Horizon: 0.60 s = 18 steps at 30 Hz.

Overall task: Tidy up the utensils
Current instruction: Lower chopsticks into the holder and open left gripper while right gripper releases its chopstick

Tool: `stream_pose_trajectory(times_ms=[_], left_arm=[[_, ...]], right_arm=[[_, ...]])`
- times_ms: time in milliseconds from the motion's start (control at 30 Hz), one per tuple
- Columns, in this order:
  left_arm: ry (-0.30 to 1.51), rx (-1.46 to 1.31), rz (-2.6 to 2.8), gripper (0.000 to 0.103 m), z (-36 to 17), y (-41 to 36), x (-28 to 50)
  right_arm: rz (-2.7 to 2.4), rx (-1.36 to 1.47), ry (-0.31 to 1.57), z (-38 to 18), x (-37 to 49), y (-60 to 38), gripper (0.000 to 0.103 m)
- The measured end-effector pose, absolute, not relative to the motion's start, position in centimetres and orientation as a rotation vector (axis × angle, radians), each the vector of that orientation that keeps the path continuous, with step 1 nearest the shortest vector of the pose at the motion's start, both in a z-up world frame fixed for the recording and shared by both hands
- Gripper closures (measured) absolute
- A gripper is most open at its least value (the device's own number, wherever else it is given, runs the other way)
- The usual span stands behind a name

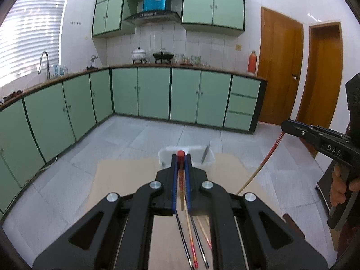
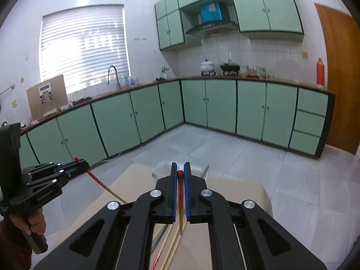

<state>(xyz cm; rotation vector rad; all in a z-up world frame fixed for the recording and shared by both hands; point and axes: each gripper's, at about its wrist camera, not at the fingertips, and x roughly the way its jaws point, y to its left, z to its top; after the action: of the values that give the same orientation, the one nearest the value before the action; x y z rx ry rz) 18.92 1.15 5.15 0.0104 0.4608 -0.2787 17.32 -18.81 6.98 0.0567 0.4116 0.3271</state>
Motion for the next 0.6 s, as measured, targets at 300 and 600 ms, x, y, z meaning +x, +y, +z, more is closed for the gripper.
stream_pose_trajectory(times_ms=[300,600], left_arm=[[0.334,-0.002,-0.269,0.098,9.9,-0.4,22.8],[0.357,0.013,-0.239,0.098,7.9,-2.6,29.5]], right_arm=[[0.334,0.068,0.316,12.3,21.8,-18.9,0.097],[0.302,0.075,0.327,10.7,27.7,-18.0,0.097]])
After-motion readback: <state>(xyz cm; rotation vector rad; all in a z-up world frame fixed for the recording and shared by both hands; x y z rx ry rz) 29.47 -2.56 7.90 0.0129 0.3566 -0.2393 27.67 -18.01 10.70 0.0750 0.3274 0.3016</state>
